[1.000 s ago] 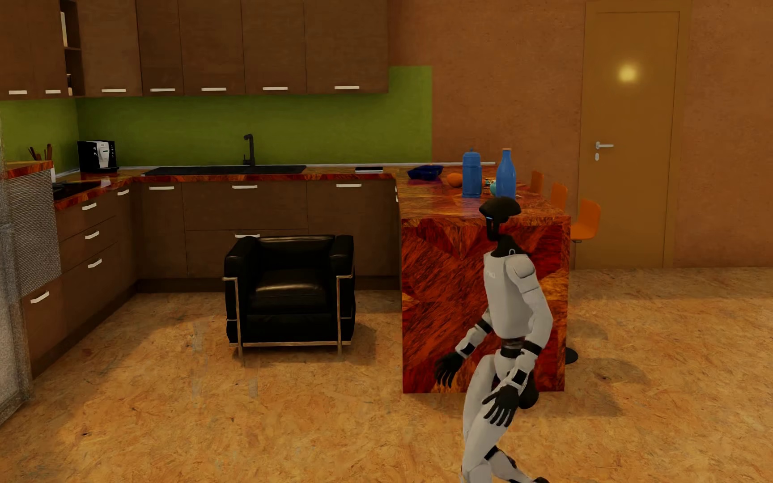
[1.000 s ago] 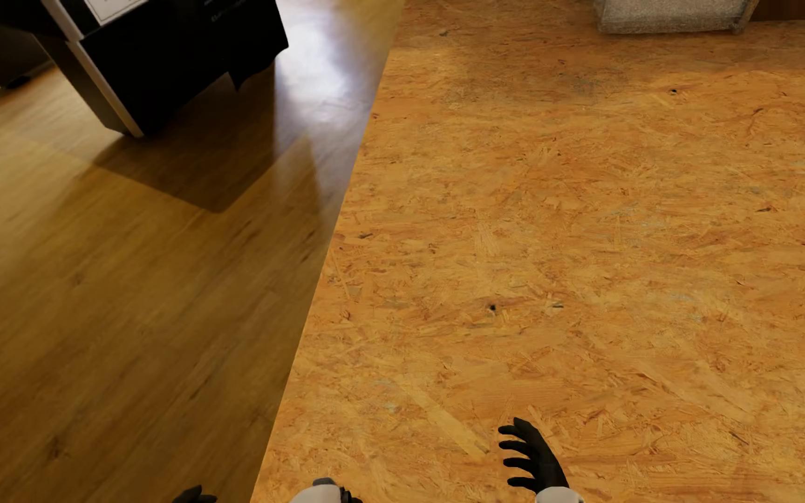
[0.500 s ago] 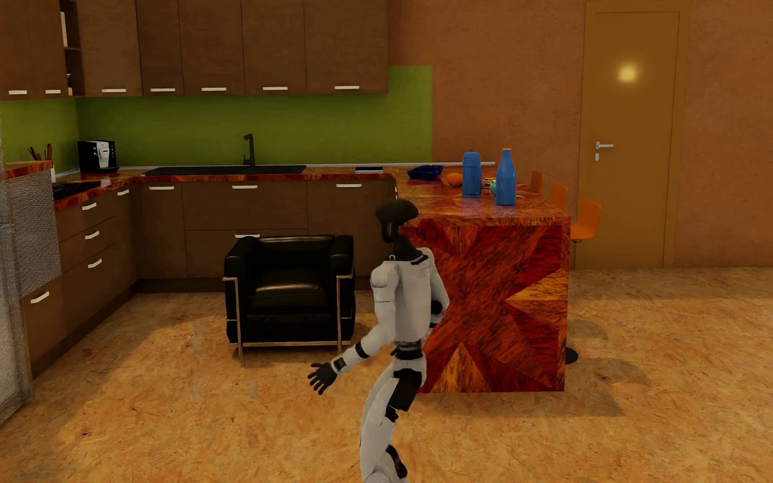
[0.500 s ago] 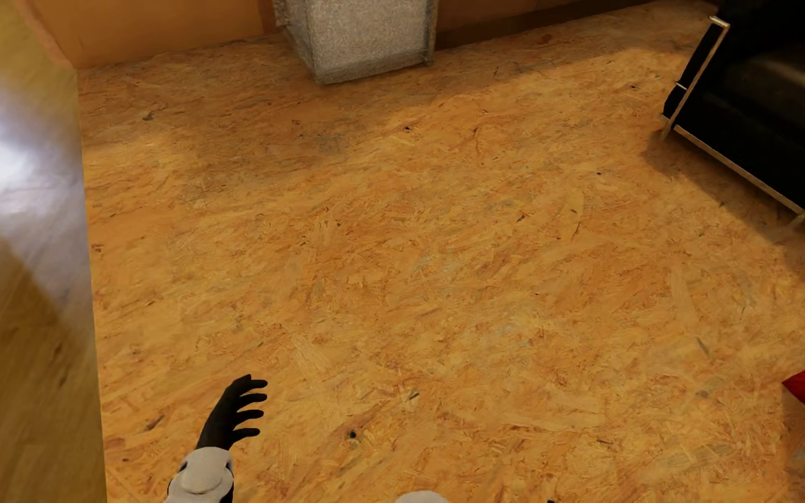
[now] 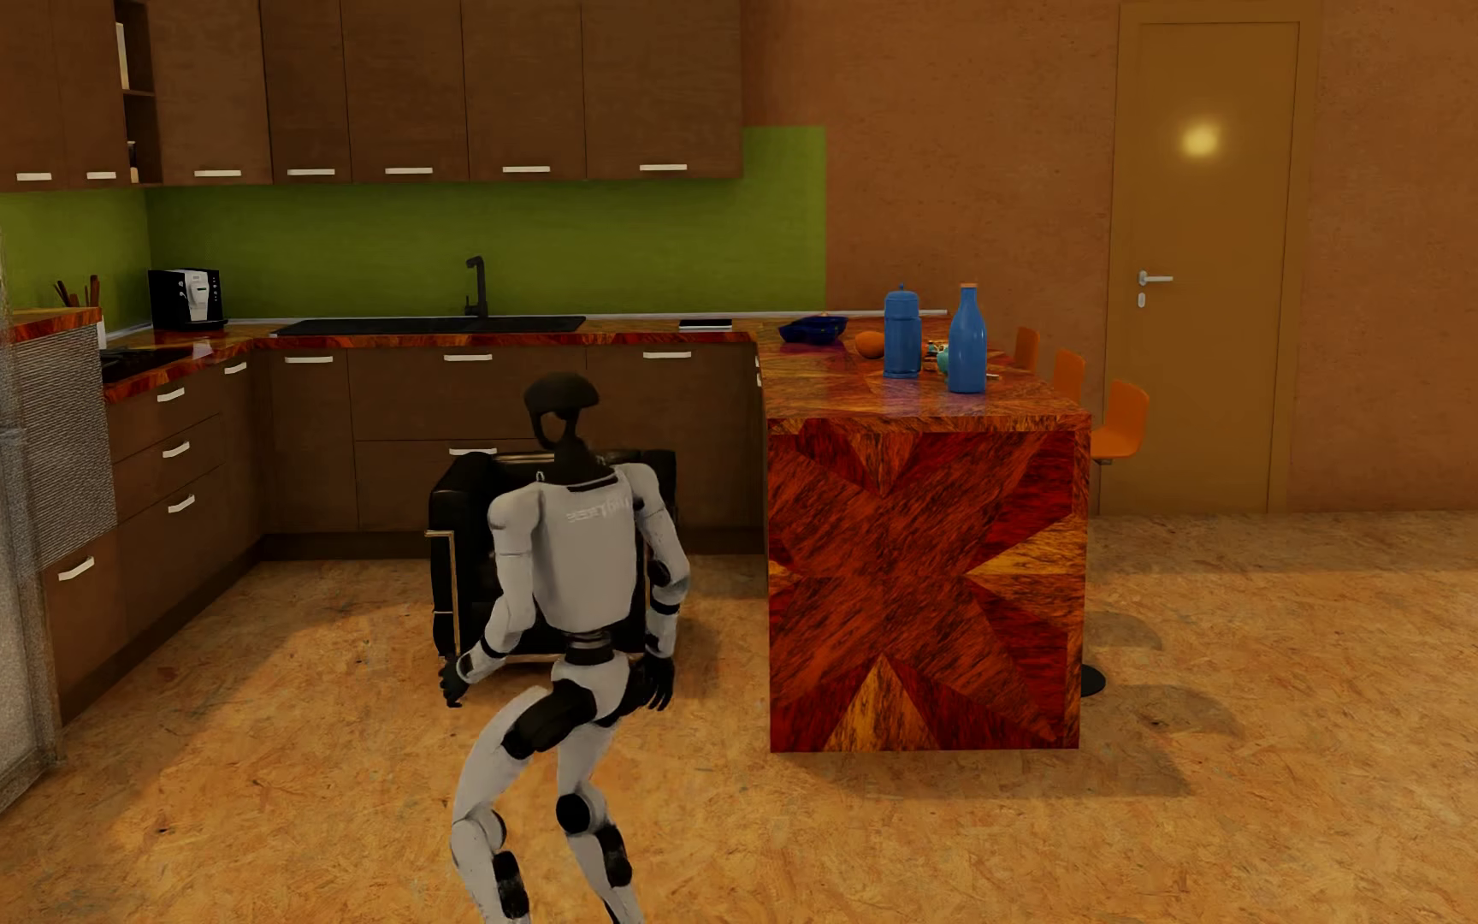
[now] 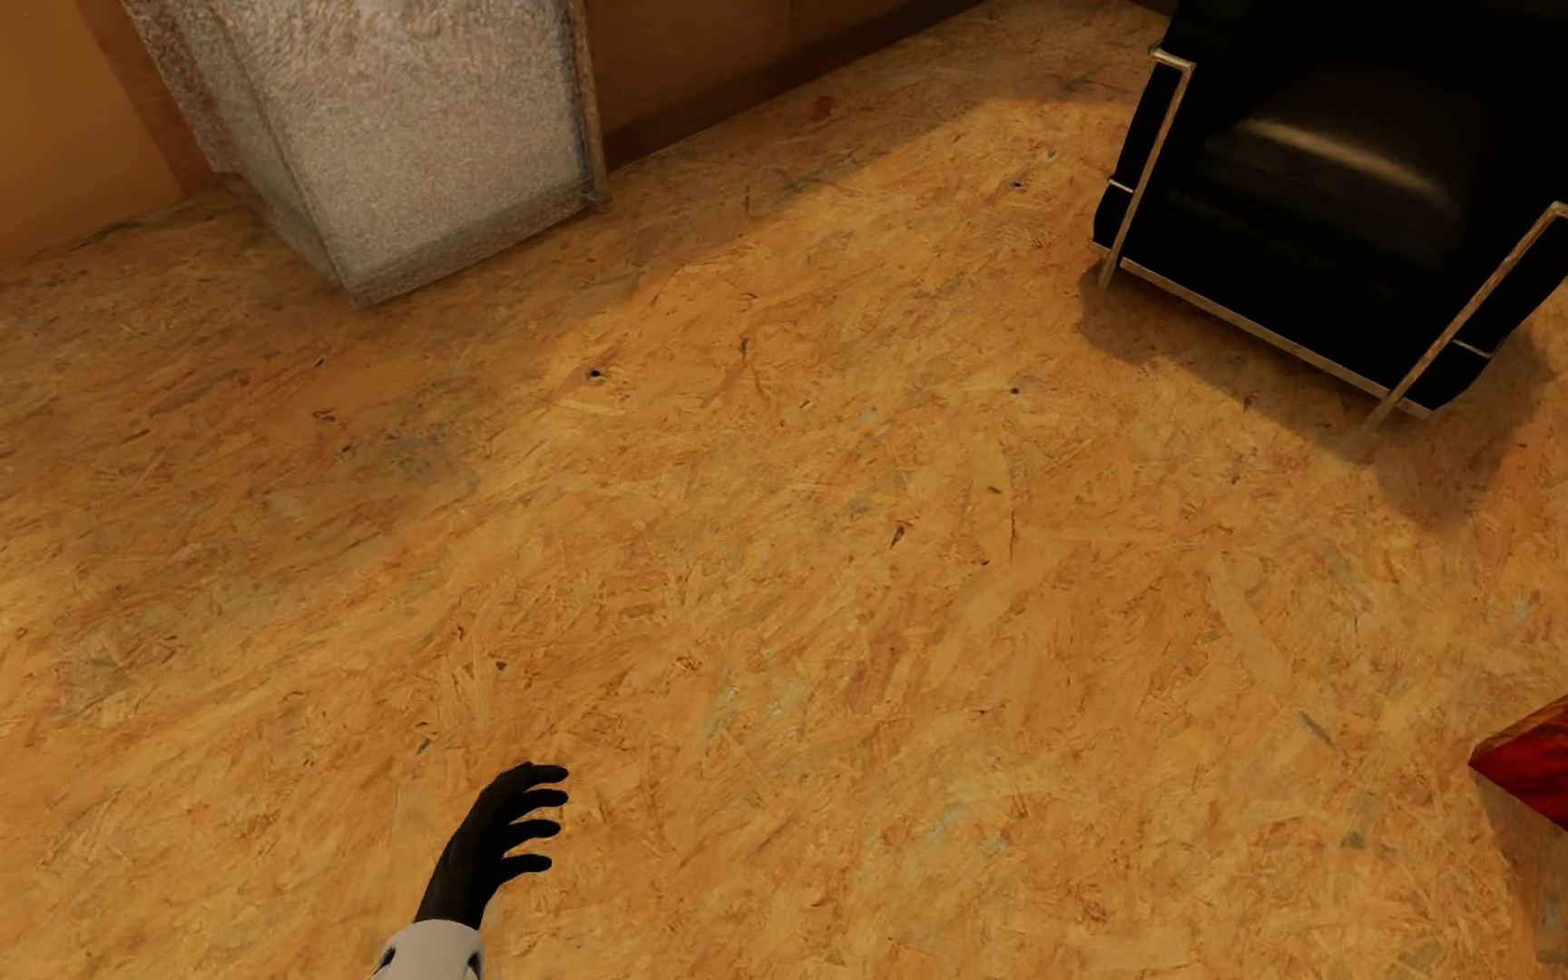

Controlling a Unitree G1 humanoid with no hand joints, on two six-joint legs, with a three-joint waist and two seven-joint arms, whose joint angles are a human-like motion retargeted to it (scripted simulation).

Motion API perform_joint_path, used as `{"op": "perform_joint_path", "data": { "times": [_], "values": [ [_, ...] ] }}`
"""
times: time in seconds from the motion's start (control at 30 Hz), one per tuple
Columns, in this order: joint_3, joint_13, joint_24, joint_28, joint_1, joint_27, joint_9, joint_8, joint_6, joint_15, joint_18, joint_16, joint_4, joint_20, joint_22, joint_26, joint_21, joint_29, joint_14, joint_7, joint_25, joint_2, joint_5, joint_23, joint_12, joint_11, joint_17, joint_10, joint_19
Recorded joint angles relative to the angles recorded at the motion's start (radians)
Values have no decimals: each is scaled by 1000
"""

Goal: Walk towards the black armchair

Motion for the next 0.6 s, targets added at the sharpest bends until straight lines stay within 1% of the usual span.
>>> {"op": "perform_joint_path", "data": {
  "times": [0.03, 0.07, 0.1, 0.13, 0.17, 0.2, 0.23, 0.27, 0.3, 0.33, 0.37, 0.4, 0.43, 0.47, 0.5, 0.53, 0.57, 0.6],
  "values": [
    [54, -4, 38, -44, -36, -10, 0, 13, 30, -28, -3, 22, -18, 46, -20, 7, -45, -24, -57, -1, 37, 53, 21, -83, 68, -24, 47, -71, 4],
    [85, -39, 71, -82, -46, -32, -7, 29, 59, -57, -4, 56, -22, 99, 0, 4, -33, -42, -93, 7, 69, 81, 43, -129, 126, -1, 68, -204, 8],
    [74, -100, 82, -101, -10, -60, -5, 45, 55, -29, 56, 97, -21, 118, 52, 12, -28, -39, -83, 28, 93, 54, 44, -125, 158, 137, 95, -207, -19],
    [57, -129, 68, -97, 38, -92, -14, 29, 32, 71, 165, 127, -16, 107, 41, 70, -9, -7, -121, 75, 113, -10, 17, -79, 159, 271, 81, -219, -49],
    [31, -113, 43, -75, 97, -111, -22, -13, 14, 126, 137, 128, -6, 83, 13, 139, -34, 38, -154, 111, 130, -60, -22, -61, 141, 328, 73, -244, -89],
    [-20, -78, 14, -43, 166, -106, -35, -49, -7, 120, 144, 102, -5, 76, 15, 185, -53, 80, -176, 143, 136, -100, -57, -84, 109, 328, 68, -291, -101],
    [-60, -48, -19, -12, 234, -84, -33, -68, -20, 76, 131, 78, 6, 70, -37, 239, -74, 96, -200, 170, 130, -131, -64, -116, 40, 286, 62, -328, -57],
    [-98, -17, -48, 14, 293, -63, -37, -71, -29, 35, 116, 67, 20, 51, -67, 252, -79, 87, -226, 190, 119, -157, -57, -133, -37, 232, 52, -355, -10],
    [-111, 12, -72, 31, 322, -45, -36, -64, -40, 28, 94, 39, 30, 40, -97, 221, -60, 55, -238, 193, 106, -172, -51, -142, -95, 142, 33, -309, 23],
    [-67, 20, -76, 27, 237, -47, -34, -48, -43, 88, 73, -10, 11, 26, -64, 142, -9, 8, -119, 129, 90, -141, -56, -39, -131, 45, 5, -86, -29],
    [-13, 7, -64, 9, 127, -44, -29, -40, -10, 59, 56, -9, -18, -33, -24, 62, 18, -36, 7, 50, 85, -112, -33, 55, -102, 46, -4, 71, -27],
    [53, 6, -32, -28, 30, -31, -22, -19, 32, 31, 42, 21, -55, -24, -17, 27, -20, -68, -2, 0, 90, -73, -8, 38, -17, 28, 8, 110, -23],
    [123, 1, 16, -70, -55, -29, -18, 10, 72, 6, 27, 32, -72, 48, -2, 59, -40, -89, -62, -15, 88, -25, 10, -5, 52, 1, 22, 90, -16],
    [167, -40, 63, -104, -128, -31, -13, 35, 115, -15, 13, 36, -53, 106, 5, 118, -25, -98, -92, -8, 74, 36, 30, -28, 116, -38, 27, 45, -9],
    [174, -102, 97, -123, -181, -32, -16, 67, 152, -35, -6, 51, -31, 125, 2, 169, -28, -86, -85, -4, 48, 95, 45, -69, 194, -82, 31, -36, 1],
    [159, -152, 111, -125, -175, -38, -8, 92, 166, -61, -32, 77, 3, 135, 15, 198, -43, -61, -61, -2, 13, 145, 51, -122, 222, -85, 58, -190, 2],
    [135, -186, 102, -112, -135, -49, 8, 84, 170, -43, -59, 110, 44, 132, 20, 201, -37, -32, -18, 12, -15, 133, 57, -143, 203, 39, 69, -343, -12],
    [91, -210, 66, -77, -97, -59, 21, 61, 133, 65, -57, 143, 60, 125, 44, 158, -28, 3, 128, 53, -26, 68, 30, -114, 168, 237, 76, -342, -59]
  ]
}}
